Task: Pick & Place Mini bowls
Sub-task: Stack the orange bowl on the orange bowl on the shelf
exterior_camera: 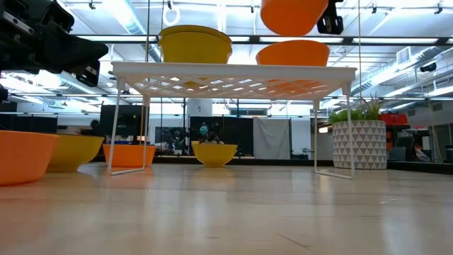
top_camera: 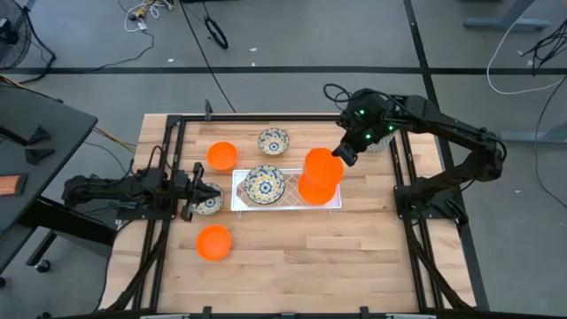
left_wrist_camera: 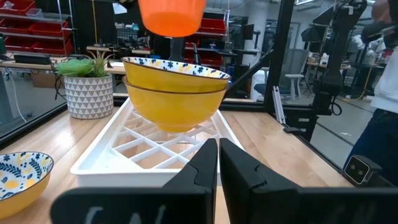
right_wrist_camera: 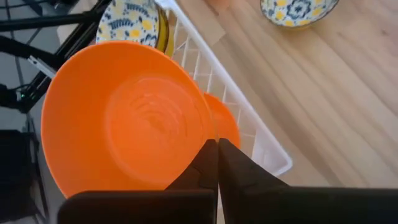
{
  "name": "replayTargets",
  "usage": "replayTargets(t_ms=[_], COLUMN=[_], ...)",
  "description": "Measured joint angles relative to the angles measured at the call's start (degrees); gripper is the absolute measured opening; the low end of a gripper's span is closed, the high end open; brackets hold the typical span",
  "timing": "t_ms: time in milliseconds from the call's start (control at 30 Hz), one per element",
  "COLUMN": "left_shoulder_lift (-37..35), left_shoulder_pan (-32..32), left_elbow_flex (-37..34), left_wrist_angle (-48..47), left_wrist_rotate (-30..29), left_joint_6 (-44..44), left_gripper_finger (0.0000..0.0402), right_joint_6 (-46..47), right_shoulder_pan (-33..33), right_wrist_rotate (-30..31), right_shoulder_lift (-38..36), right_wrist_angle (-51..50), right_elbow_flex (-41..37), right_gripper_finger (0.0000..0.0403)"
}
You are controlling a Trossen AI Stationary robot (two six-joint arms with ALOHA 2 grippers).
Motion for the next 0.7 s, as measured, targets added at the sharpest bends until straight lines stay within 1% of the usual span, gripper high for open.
replayTargets(t_ms=[300,500,700], left_shoulder_lift=[0.0,0.0,0.0], left_shoulder_pan=[0.0,0.0,0.0], left_elbow_flex=[0.0,0.0,0.0], left_wrist_angle=[0.0,0.0,0.0], left_wrist_rotate=[0.0,0.0,0.0], left_joint_6=[0.0,0.0,0.0], left_gripper_finger=[0.0023,0.0023,0.0023], right_joint_6=[0.3,0.2,-1.4], right_shoulder_pan=[3.5,4.1,4.1], right_wrist_rotate=[0.1,0.3,3.9], right_shoulder_lift=[0.2,1.6,3.3], right_wrist_angle=[-1.0,-1.2,-2.0], right_elbow_flex=[0.0,-1.2,-2.2], right_gripper_finger=[0.0000,0.0000,0.0000])
